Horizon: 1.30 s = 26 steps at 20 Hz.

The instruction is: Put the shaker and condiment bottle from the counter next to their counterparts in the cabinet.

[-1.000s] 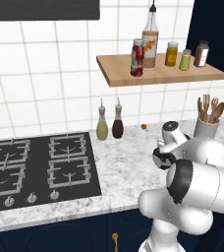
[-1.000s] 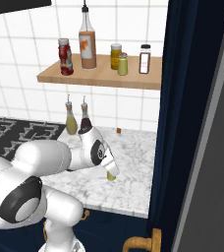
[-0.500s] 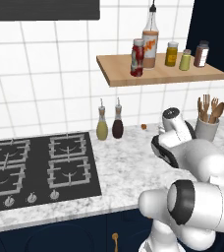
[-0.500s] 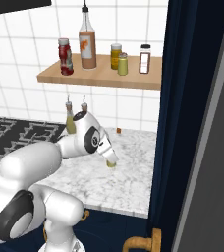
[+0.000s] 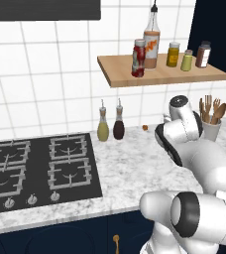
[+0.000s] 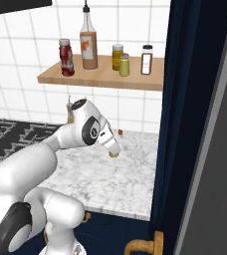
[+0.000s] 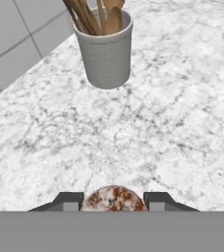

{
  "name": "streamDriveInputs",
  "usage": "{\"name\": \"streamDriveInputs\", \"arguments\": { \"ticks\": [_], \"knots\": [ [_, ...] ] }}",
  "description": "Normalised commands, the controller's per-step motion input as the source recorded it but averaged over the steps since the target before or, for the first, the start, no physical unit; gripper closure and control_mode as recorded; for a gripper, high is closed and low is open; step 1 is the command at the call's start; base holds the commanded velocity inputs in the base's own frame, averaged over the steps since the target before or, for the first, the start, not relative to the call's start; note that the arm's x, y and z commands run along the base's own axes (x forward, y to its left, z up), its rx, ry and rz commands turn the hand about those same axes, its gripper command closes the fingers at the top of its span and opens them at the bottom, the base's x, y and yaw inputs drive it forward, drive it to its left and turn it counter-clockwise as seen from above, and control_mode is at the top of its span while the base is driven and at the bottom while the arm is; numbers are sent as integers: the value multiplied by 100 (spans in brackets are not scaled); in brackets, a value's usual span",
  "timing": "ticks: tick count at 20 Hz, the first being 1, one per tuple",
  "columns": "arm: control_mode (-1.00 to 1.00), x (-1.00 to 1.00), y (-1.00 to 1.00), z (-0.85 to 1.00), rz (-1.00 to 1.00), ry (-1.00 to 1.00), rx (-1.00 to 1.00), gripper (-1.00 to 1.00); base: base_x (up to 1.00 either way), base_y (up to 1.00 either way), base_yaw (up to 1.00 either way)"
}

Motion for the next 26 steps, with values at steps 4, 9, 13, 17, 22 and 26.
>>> {"name": "streamDriveInputs", "arguments": {
  "ticks": [4,9,13,17,22,26],
  "knots": [
    [-100,0,0,51,0,-9,-1,100,0,0,0],
    [-100,0,0,51,0,-17,-5,100,0,0,0],
    [-100,0,0,64,0,-19,-7,100,0,0,0],
    [-100,0,0,71,2,-17,-2,100,0,0,0],
    [-100,-1,0,74,3,-5,0,100,0,0,0],
    [-100,-3,0,78,0,0,0,100,0,0,0]
  ]
}}
